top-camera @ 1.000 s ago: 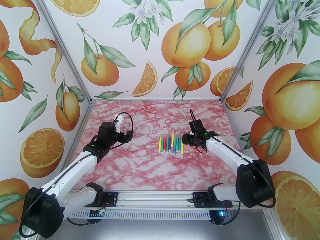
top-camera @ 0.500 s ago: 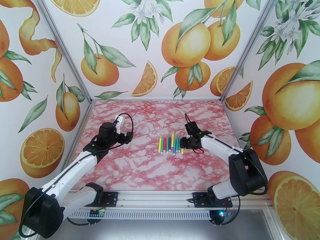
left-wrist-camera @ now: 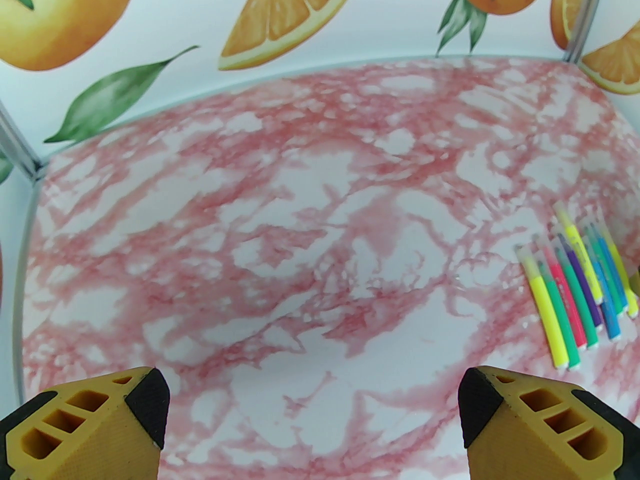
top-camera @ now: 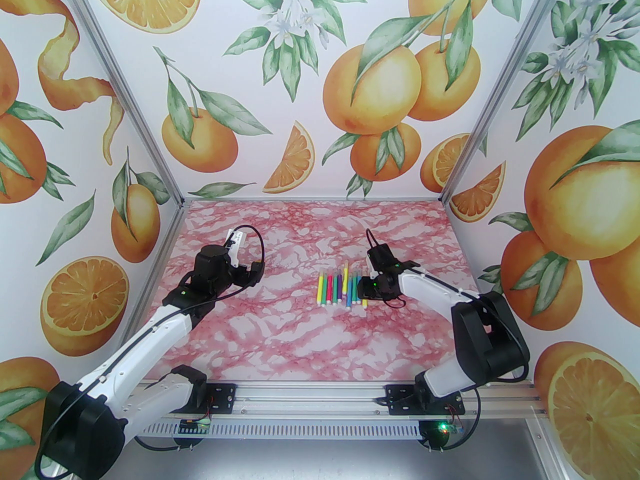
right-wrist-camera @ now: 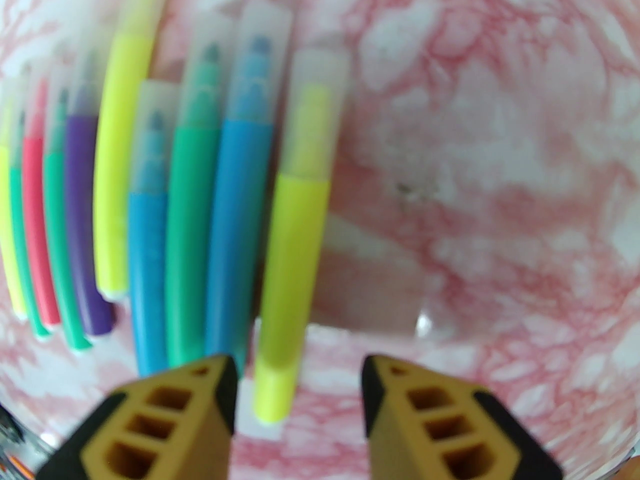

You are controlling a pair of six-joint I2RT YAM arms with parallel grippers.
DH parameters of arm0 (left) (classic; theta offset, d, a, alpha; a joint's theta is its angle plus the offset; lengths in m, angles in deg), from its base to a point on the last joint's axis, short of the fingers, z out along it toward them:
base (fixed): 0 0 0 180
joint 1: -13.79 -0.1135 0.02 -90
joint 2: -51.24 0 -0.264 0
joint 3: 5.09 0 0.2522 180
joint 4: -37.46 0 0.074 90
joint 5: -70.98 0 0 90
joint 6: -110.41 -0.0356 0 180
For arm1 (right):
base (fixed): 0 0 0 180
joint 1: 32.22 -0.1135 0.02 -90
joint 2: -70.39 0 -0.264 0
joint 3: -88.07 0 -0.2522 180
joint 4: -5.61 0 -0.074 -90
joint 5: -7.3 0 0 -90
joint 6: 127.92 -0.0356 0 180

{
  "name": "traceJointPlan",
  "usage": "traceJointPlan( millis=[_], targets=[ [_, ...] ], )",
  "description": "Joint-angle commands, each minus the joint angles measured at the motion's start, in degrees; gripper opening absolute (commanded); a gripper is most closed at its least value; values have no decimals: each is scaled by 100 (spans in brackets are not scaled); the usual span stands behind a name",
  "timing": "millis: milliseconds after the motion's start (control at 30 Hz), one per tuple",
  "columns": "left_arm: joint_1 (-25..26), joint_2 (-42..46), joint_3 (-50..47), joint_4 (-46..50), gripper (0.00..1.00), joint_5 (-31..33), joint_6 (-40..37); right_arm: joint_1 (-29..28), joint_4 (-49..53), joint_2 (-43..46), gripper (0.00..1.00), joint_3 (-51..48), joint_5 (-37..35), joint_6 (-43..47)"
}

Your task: Open the pen caps

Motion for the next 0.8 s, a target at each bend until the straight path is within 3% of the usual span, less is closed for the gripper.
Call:
traceJointPlan(
  millis=[0, 767],
  targets=[
    [16, 199, 89, -15, 100, 81, -34, -48, 178, -166, 43, 212, 106, -25],
    [16, 343, -84, -188, 100, 61, 54, -69, 1164, -977, 40, 1078, -558, 221]
  ],
)
